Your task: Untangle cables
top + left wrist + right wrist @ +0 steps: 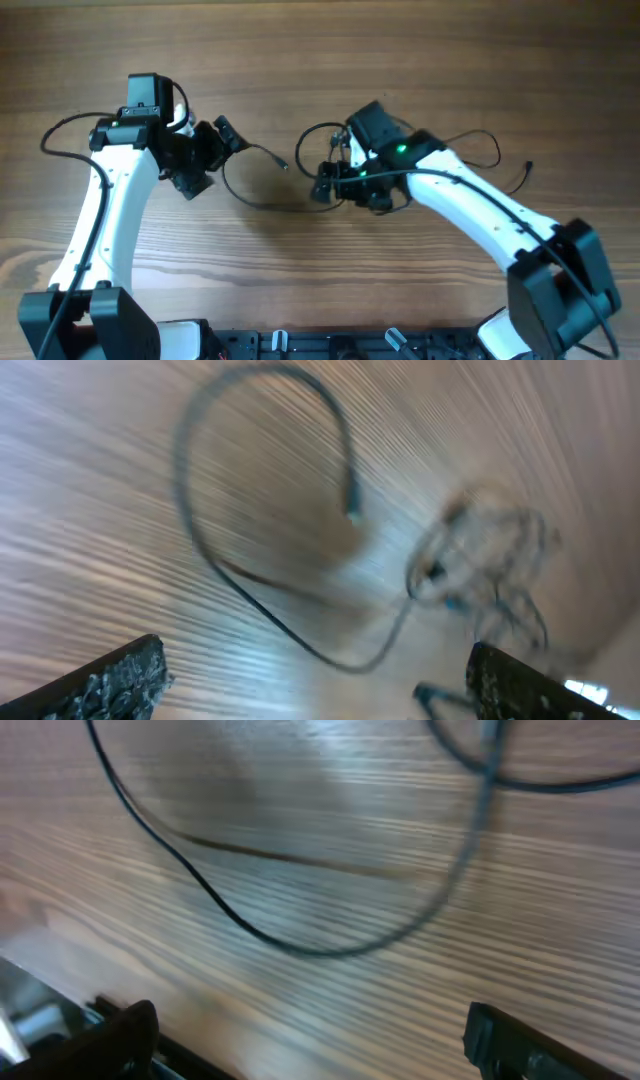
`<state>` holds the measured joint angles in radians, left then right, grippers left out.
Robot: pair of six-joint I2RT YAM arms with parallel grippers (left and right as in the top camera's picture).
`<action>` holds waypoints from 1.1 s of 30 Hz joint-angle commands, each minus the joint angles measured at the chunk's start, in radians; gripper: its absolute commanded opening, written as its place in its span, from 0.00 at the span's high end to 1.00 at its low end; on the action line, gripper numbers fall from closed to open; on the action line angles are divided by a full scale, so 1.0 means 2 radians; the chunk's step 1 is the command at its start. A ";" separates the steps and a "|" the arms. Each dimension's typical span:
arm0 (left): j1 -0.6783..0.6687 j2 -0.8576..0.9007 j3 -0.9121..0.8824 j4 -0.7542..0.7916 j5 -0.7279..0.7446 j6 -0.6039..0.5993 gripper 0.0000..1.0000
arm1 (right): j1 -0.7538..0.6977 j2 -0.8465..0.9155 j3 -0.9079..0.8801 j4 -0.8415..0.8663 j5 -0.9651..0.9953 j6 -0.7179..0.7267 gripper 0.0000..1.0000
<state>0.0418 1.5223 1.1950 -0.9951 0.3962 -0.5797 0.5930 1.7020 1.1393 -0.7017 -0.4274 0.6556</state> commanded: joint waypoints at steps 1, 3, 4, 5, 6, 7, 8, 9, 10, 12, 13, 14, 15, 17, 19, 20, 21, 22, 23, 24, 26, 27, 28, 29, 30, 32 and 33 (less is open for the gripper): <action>0.018 -0.002 0.000 -0.002 -0.077 -0.083 0.00 | 0.023 0.016 -0.019 0.025 -0.021 0.113 0.00; 0.019 -0.002 0.000 -0.002 -0.077 -0.083 0.00 | 0.037 0.023 -0.024 0.026 -0.006 0.152 0.00; 0.019 -0.002 0.000 -0.002 -0.077 -0.083 0.00 | 0.042 0.027 -0.026 0.026 0.006 0.175 0.00; 0.019 -0.002 0.000 -0.002 -0.077 -0.083 0.00 | 0.047 0.030 -0.026 0.027 0.019 0.200 0.00; 0.019 -0.002 0.000 -0.002 -0.077 -0.083 0.00 | 0.052 0.036 -0.026 0.030 0.028 0.223 0.00; 0.019 -0.002 0.000 -0.002 -0.077 -0.083 0.00 | 0.056 0.039 -0.026 0.032 0.033 0.245 0.00; 0.019 -0.002 0.000 -0.002 -0.077 -0.083 0.00 | 0.060 0.045 -0.026 0.035 0.037 0.266 0.00; 0.019 -0.002 0.000 -0.002 -0.077 -0.083 0.00 | 0.064 0.048 -0.026 0.038 0.039 0.283 0.00; 0.019 -0.002 0.000 -0.002 -0.078 -0.083 0.00 | 0.067 0.054 -0.026 0.043 0.042 0.297 0.00; 0.019 -0.002 0.000 -0.002 -0.078 -0.083 0.00 | 0.072 0.062 -0.026 0.058 0.048 0.319 0.00; 0.019 -0.002 0.000 -0.002 -0.078 -0.083 0.00 | 0.073 0.066 -0.026 0.072 0.053 0.323 0.00; 0.019 -0.002 0.000 -0.002 -0.078 -0.083 0.00 | 0.073 0.075 -0.026 0.100 0.061 0.326 0.00; 0.019 -0.002 0.000 -0.002 -0.078 -0.083 0.00 | 0.072 0.079 -0.026 0.120 0.064 0.327 0.04; 0.019 -0.002 0.000 -0.002 -0.078 -0.083 0.00 | 0.071 0.082 -0.026 0.143 0.078 0.327 0.16; 0.019 -0.002 0.000 -0.002 -0.078 -0.083 0.00 | 0.071 0.082 -0.026 0.151 0.096 0.328 0.22; 0.019 -0.002 0.000 -0.002 -0.078 -0.083 0.00 | 0.071 0.083 -0.026 0.150 0.105 0.328 0.23; 0.019 -0.002 0.000 -0.002 -0.078 -0.083 0.00 | 0.071 0.083 -0.026 0.146 0.114 0.327 0.23; 0.019 -0.002 0.000 -0.002 -0.078 -0.083 0.00 | 0.071 0.083 -0.026 0.140 0.117 0.327 0.23; 0.019 -0.002 0.000 -0.002 -0.078 -0.083 0.00 | 0.071 0.085 -0.026 0.134 0.119 0.327 0.23; 0.019 -0.002 0.000 -0.002 -0.078 -0.083 0.00 | 0.072 0.086 -0.026 0.125 0.119 0.327 0.23; 0.019 -0.002 0.000 -0.002 -0.078 -0.083 0.00 | 0.072 0.090 -0.026 0.116 0.123 0.327 0.32; 0.019 -0.002 0.000 -0.002 -0.078 -0.083 0.00 | 0.072 0.092 -0.026 0.117 0.129 0.327 0.37; 0.019 -0.002 0.000 -0.002 -0.078 -0.083 0.00 | 0.071 0.094 -0.026 0.118 0.138 0.327 0.44; 0.019 -0.002 0.000 -0.002 -0.078 -0.083 0.00 | 0.071 0.094 -0.026 0.119 0.145 0.326 0.53; 0.019 -0.002 0.000 -0.002 -0.078 -0.083 0.00 | 0.071 0.094 -0.026 0.123 0.157 0.324 0.66; 0.019 -0.002 0.000 -0.002 -0.077 -0.083 0.00 | 0.071 0.093 -0.025 0.141 0.169 0.283 0.96; 0.019 -0.002 0.000 -0.002 -0.078 -0.083 0.00 | 0.070 0.093 -0.023 0.149 0.165 0.262 0.96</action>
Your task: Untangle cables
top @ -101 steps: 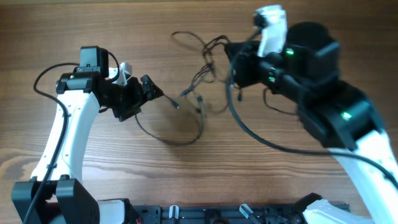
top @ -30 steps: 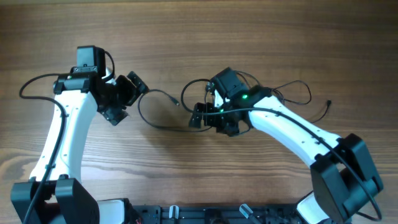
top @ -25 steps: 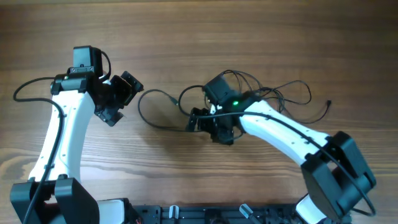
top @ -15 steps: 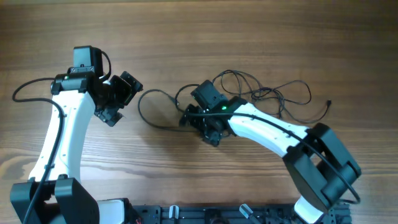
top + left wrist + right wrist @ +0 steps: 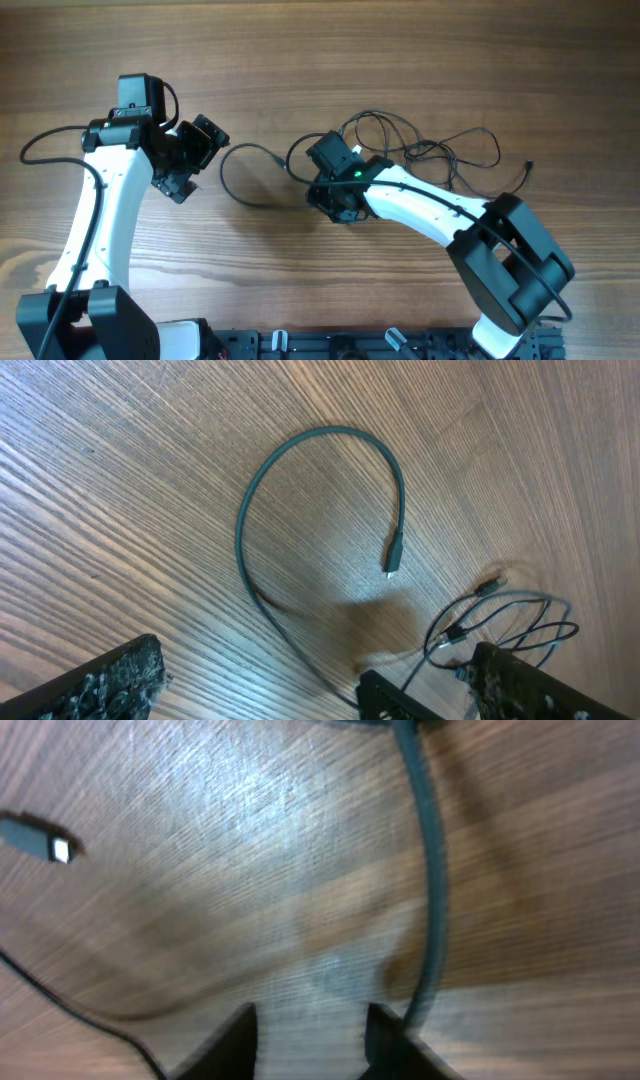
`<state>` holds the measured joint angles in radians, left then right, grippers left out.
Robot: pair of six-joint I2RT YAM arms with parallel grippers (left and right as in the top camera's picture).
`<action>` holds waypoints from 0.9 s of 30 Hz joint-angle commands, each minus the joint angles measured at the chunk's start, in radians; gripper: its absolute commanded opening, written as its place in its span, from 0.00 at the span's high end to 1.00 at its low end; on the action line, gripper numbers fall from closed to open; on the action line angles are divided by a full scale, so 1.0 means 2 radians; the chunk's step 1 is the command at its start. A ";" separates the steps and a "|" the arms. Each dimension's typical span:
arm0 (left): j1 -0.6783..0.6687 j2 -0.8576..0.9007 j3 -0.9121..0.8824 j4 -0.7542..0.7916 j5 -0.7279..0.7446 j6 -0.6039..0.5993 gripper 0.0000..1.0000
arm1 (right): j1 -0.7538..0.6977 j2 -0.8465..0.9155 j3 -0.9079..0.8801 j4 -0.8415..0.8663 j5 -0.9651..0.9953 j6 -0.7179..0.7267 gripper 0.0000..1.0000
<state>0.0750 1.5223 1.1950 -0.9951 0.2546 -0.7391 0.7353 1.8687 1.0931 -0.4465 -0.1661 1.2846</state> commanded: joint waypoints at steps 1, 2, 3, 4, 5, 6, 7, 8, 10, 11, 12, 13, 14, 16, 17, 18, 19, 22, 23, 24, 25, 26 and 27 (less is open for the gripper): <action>0.002 -0.002 0.000 -0.002 -0.007 -0.003 0.00 | -0.003 0.007 0.004 0.028 0.025 -0.083 0.96; 0.002 -0.002 0.000 -0.002 -0.007 -0.003 0.00 | -0.006 0.002 0.012 0.030 0.013 -0.113 0.96; 0.002 -0.002 0.000 -0.002 -0.007 -0.003 0.00 | -0.010 -0.006 0.024 0.027 -0.002 -0.143 0.96; 0.002 -0.002 0.000 -0.002 -0.007 -0.003 0.00 | -0.015 -0.022 0.043 0.018 -0.019 -0.177 0.96; 0.002 -0.002 0.000 -0.002 -0.007 -0.003 0.00 | -0.020 -0.038 0.061 0.009 -0.030 -0.202 0.96; 0.002 -0.002 0.000 -0.002 -0.007 -0.003 0.00 | -0.024 -0.053 0.077 0.003 -0.035 -0.220 0.96; 0.002 -0.002 0.000 -0.002 -0.007 -0.003 0.00 | -0.029 -0.073 0.098 -0.007 -0.036 -0.241 0.96; 0.002 -0.002 0.000 -0.002 -0.007 -0.003 0.00 | -0.035 -0.095 0.123 -0.020 -0.033 -0.263 0.96; 0.002 -0.002 0.000 -0.002 -0.007 -0.003 0.00 | -0.043 -0.139 0.172 -0.030 -0.027 -0.322 0.96; 0.002 -0.002 0.000 -0.002 -0.007 -0.003 0.00 | -0.046 -0.159 0.195 -0.033 -0.019 -0.352 0.96; 0.002 -0.002 0.000 -0.002 -0.007 -0.003 0.00 | -0.047 -0.183 0.223 -0.036 -0.009 -0.396 0.96; 0.002 -0.002 0.000 -0.001 -0.007 -0.003 0.00 | -0.047 -0.201 0.241 -0.036 -0.002 -0.429 0.96; 0.002 -0.002 0.000 0.000 -0.007 -0.003 0.00 | -0.047 -0.223 0.260 -0.035 0.012 -0.465 0.96; 0.002 -0.002 0.000 0.004 -0.007 -0.003 0.00 | -0.047 -0.250 0.277 -0.034 0.044 -0.490 0.96; 0.002 -0.002 0.000 0.005 -0.007 -0.003 0.00 | -0.047 -0.263 0.281 -0.031 0.068 -0.496 0.96; 0.002 -0.002 0.000 0.006 -0.007 -0.003 0.00 | -0.047 -0.277 0.281 -0.025 0.091 -0.499 0.96; 0.002 -0.002 0.000 0.007 -0.007 -0.003 0.00 | -0.047 -0.285 0.281 -0.022 0.111 -0.498 0.96; 0.002 -0.002 0.000 0.007 -0.007 -0.003 0.00 | -0.047 -0.307 0.281 -0.008 0.141 -0.499 0.96; 0.002 -0.002 0.000 0.007 -0.007 -0.003 0.00 | -0.047 -0.310 0.281 0.001 0.146 -0.498 0.96; 0.002 -0.002 0.000 0.007 -0.007 -0.003 0.00 | -0.047 -0.311 0.281 0.015 0.159 -0.498 0.96; 0.002 -0.002 0.000 0.007 -0.007 -0.003 0.00 | -0.047 -0.314 0.281 0.035 0.175 -0.498 0.96; 0.002 -0.002 0.000 0.007 -0.007 -0.003 0.00 | -0.047 -0.316 0.281 0.051 0.184 -0.498 0.96; 0.002 -0.002 0.000 0.007 -0.007 -0.003 0.00 | -0.047 -0.321 0.281 0.078 0.191 -0.497 0.96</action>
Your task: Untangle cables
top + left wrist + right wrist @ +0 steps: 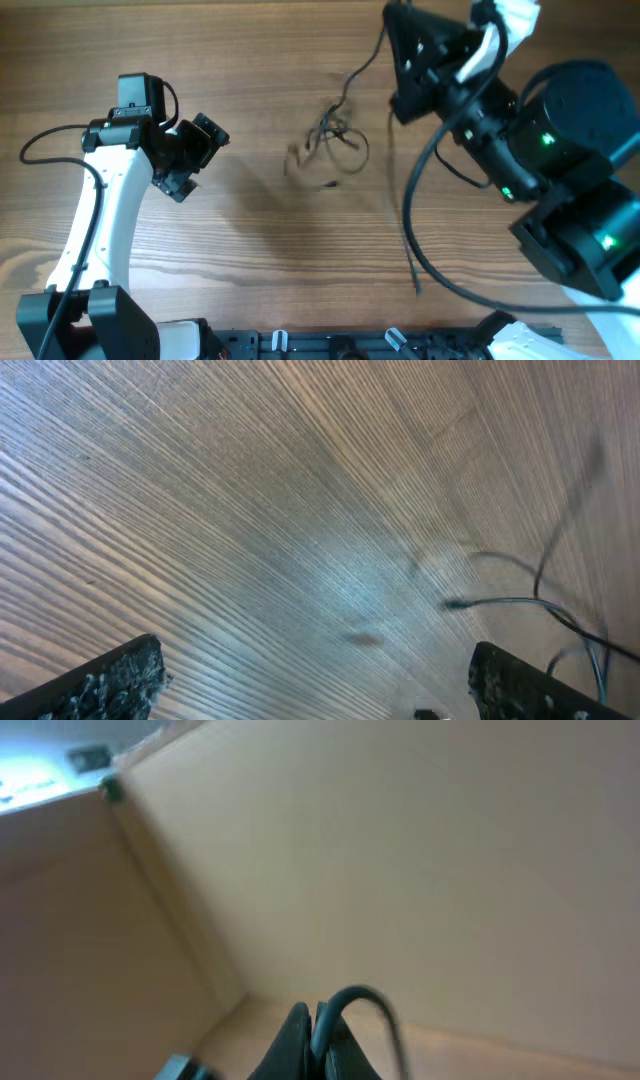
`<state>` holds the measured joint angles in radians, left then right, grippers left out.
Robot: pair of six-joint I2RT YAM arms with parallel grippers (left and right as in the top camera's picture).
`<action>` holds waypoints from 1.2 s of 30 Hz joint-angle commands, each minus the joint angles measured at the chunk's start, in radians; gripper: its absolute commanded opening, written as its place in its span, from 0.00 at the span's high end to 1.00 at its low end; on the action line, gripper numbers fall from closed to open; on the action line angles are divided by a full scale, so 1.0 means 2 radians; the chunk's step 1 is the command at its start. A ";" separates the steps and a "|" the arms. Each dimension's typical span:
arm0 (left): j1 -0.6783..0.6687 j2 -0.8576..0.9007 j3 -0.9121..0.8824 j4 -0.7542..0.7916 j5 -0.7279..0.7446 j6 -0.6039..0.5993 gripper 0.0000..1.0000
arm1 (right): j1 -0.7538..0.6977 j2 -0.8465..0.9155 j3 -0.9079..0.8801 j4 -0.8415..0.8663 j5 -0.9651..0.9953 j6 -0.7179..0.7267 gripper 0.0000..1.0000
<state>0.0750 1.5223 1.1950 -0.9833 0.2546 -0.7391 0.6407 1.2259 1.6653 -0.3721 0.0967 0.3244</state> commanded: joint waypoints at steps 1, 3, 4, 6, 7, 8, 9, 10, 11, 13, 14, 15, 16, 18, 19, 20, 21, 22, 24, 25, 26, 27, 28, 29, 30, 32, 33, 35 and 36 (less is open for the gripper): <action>0.002 -0.002 0.000 0.000 -0.007 -0.003 0.00 | 0.001 -0.005 -0.005 0.059 0.058 -0.016 0.96; 0.002 -0.002 0.000 -0.001 -0.006 -0.002 0.00 | 0.001 -0.012 -0.005 0.080 0.053 -0.004 0.96; 0.002 -0.002 0.000 -0.001 -0.006 -0.002 0.00 | 0.001 -0.014 -0.005 0.080 0.051 0.008 0.96; 0.000 -0.002 0.000 0.000 -0.001 0.001 0.00 | 0.001 -0.015 -0.005 0.050 0.023 0.020 0.96; -0.001 -0.002 0.000 0.002 0.011 0.012 0.00 | 0.001 -0.013 -0.005 0.029 0.011 0.026 0.96; -0.001 -0.002 0.000 0.014 0.055 0.051 0.00 | 0.001 -0.004 -0.005 -0.024 -0.023 0.040 0.96; -0.002 -0.002 0.000 0.023 0.088 0.076 0.00 | 0.001 0.005 -0.005 -0.052 -0.054 0.045 0.96; -0.002 -0.002 0.000 0.032 0.122 0.095 0.00 | 0.000 0.014 -0.005 -0.074 -0.089 0.050 0.96; -0.002 -0.002 0.000 0.039 0.149 0.106 0.00 | 0.000 0.024 -0.005 -0.083 -0.129 0.051 0.96; -0.003 -0.002 0.000 0.056 0.221 0.123 0.00 | 0.000 0.043 -0.005 -0.066 -0.224 0.050 0.96; -0.003 -0.002 0.000 0.059 0.240 0.129 0.00 | 0.000 0.051 -0.005 -0.042 -0.265 0.048 0.96; -0.004 -0.002 0.000 0.061 0.260 0.135 0.00 | 0.000 0.056 -0.005 -0.021 -0.288 0.049 0.96; -0.005 -0.002 0.000 0.060 0.267 0.136 0.00 | 0.000 0.059 -0.005 0.010 -0.307 0.053 0.96; -0.008 -0.002 0.000 0.055 0.265 0.137 0.00 | -0.007 0.059 -0.004 0.068 -0.309 0.089 0.96; -0.010 -0.002 0.000 0.052 0.261 0.141 0.00 | -0.014 0.057 0.001 0.091 -0.309 0.105 0.96; -0.011 -0.002 0.000 0.050 0.258 0.144 0.00 | -0.020 0.057 0.008 0.105 -0.309 0.118 0.96; -0.014 -0.002 0.000 0.048 0.253 0.146 0.00 | -0.032 0.057 0.024 0.120 -0.309 0.137 0.96; -0.017 -0.002 0.000 0.047 0.253 0.146 0.00 | -0.044 0.057 0.045 0.126 -0.312 0.148 0.96; -0.022 -0.002 0.000 0.047 0.253 0.146 0.00 | -0.064 0.057 0.081 0.125 -0.324 0.154 0.96; -0.026 -0.002 0.000 0.049 0.253 0.146 0.00 | -0.072 0.057 0.096 0.125 -0.333 0.154 0.96; -0.029 -0.002 0.000 0.052 0.253 0.145 0.00 | -0.078 0.057 0.108 0.125 -0.342 0.154 0.96; -0.032 -0.002 0.000 0.055 0.254 0.145 0.00 | -0.081 0.057 0.116 0.122 -0.347 0.154 0.96; -0.036 -0.002 0.000 0.058 0.254 0.145 0.00 | -0.082 0.057 0.123 0.114 -0.350 0.154 0.96; -0.042 -0.002 0.000 0.062 0.254 0.145 0.00 | -0.082 0.057 0.124 0.106 -0.350 0.154 0.96; -0.047 -0.002 0.000 0.065 0.254 0.145 0.00 | -0.082 0.057 0.124 0.095 -0.350 0.154 0.96; -0.058 -0.002 0.000 0.070 0.254 0.145 0.00 | -0.082 0.061 0.124 0.075 -0.349 0.154 0.96; -0.065 -0.002 0.000 0.073 0.254 0.145 0.00 | -0.082 0.064 0.124 0.065 -0.348 0.154 0.96; -0.079 -0.002 0.000 0.078 0.254 0.145 0.00 | -0.082 0.071 0.124 0.061 -0.348 0.155 0.96; -0.089 -0.002 0.000 0.079 0.254 0.145 0.01 | -0.082 0.077 0.124 0.063 -0.348 0.168 0.96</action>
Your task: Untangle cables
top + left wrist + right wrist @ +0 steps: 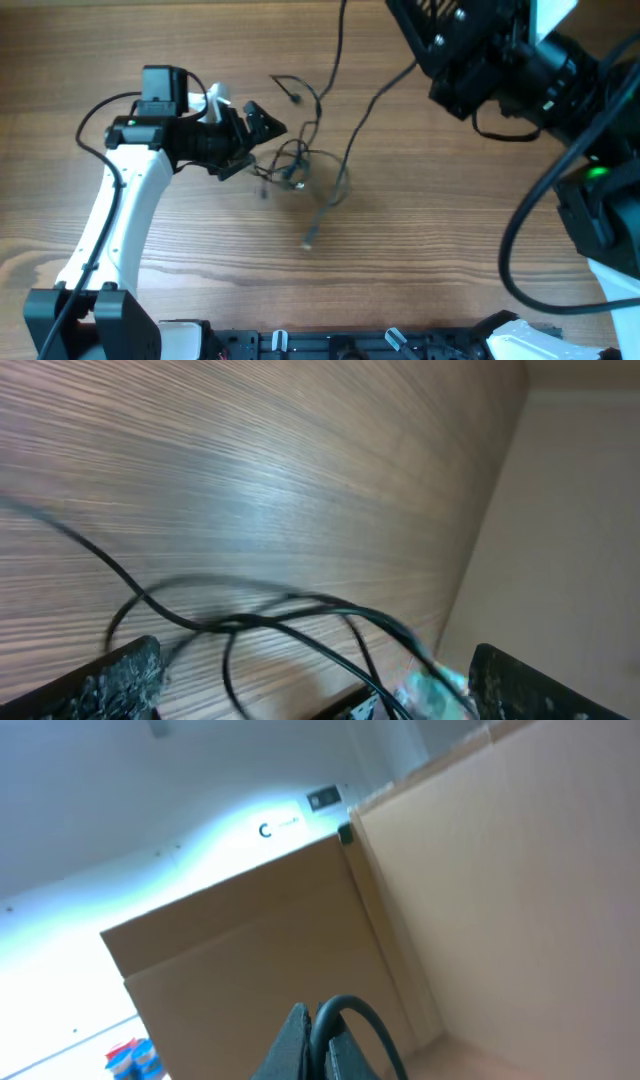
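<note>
A knot of thin black cables lies mid-table, with loose ends trailing up and left. A thicker dark cable hangs from my raised right arm down through the knot; its plug end rests on the wood. My right gripper is shut on that thick cable, high above the table. At the knot's left edge my left gripper is open. In the left wrist view, thin cable strands cross between its fingers.
The wooden table fills the overhead view. Cardboard walls show behind the right gripper. The right arm's body looms large over the table's right side. A black rail runs along the front edge.
My left gripper has moved right, from bare wood to the knot's left edge. The knot now lies further left and nearer. The thick cable's free end has shifted left. The right gripper stays shut, raised.
Both grippers were open, the right one low over the cables. Then the right gripper sat down on the thick cable beside its loop. By the following moment it was shut on it and raised high, cables dangling. Now the left gripper is open at the knot.
</note>
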`<state>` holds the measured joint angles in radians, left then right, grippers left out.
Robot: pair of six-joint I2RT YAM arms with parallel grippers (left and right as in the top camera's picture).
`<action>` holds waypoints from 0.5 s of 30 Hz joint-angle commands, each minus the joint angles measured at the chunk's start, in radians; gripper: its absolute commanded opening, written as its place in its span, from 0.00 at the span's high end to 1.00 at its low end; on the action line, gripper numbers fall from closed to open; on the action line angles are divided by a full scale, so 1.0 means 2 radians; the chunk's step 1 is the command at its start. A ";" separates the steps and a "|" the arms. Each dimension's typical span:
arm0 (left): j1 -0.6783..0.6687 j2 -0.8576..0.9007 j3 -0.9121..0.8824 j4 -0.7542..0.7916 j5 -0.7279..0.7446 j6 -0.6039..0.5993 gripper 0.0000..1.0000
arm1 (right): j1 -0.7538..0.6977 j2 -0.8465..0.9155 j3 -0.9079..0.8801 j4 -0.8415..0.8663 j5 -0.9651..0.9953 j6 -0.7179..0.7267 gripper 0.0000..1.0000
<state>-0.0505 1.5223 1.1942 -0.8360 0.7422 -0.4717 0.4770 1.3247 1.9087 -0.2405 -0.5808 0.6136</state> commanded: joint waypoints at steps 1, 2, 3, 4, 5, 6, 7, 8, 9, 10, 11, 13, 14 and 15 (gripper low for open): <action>-0.033 -0.002 0.000 0.007 0.010 0.012 0.02 | 0.000 0.031 0.002 0.000 -0.009 0.030 0.96; -0.041 -0.002 0.000 0.007 0.010 0.012 0.05 | 0.000 0.037 0.002 0.008 -0.010 0.036 0.96; -0.049 -0.002 0.000 0.007 0.010 0.012 0.08 | 0.000 0.040 0.002 0.014 -0.010 0.037 0.96; -0.053 -0.002 0.000 0.006 0.010 0.012 0.12 | 0.000 0.042 0.002 0.019 -0.009 0.036 0.96; -0.057 -0.002 0.000 0.005 0.010 0.011 0.13 | -0.001 0.044 0.002 0.027 -0.007 0.034 0.96; -0.061 -0.002 0.001 0.003 0.013 0.012 0.12 | -0.003 0.046 0.002 0.034 -0.005 0.034 0.95; -0.063 -0.002 0.001 0.002 0.017 0.012 0.12 | -0.006 0.046 0.002 0.042 -0.005 0.034 0.96; -0.064 -0.002 0.001 0.001 0.027 0.013 0.11 | -0.010 0.046 0.002 0.047 -0.005 0.033 0.96; -0.064 -0.002 0.001 0.002 0.050 0.023 0.11 | -0.013 0.047 0.002 0.050 -0.005 0.034 0.96; -0.063 -0.002 0.001 0.002 0.089 0.044 0.10 | -0.015 0.047 0.002 0.051 -0.005 0.033 0.96; -0.061 -0.002 0.001 0.004 0.141 0.070 0.10 | -0.018 0.047 0.002 0.051 -0.005 0.033 0.96; -0.058 -0.002 0.001 0.014 0.224 0.098 0.10 | -0.023 0.047 0.002 0.050 -0.005 0.034 0.96; -0.058 -0.002 0.001 0.020 0.235 0.098 0.10 | -0.025 0.047 0.002 0.054 -0.005 0.035 0.96; -0.058 -0.002 0.001 0.026 0.232 0.098 0.10 | -0.029 0.047 0.002 0.066 -0.006 0.047 0.96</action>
<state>-0.1734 1.5223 1.1942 -0.8131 0.9794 -0.3733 0.4370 1.4315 1.9045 -0.1467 -0.5842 0.6701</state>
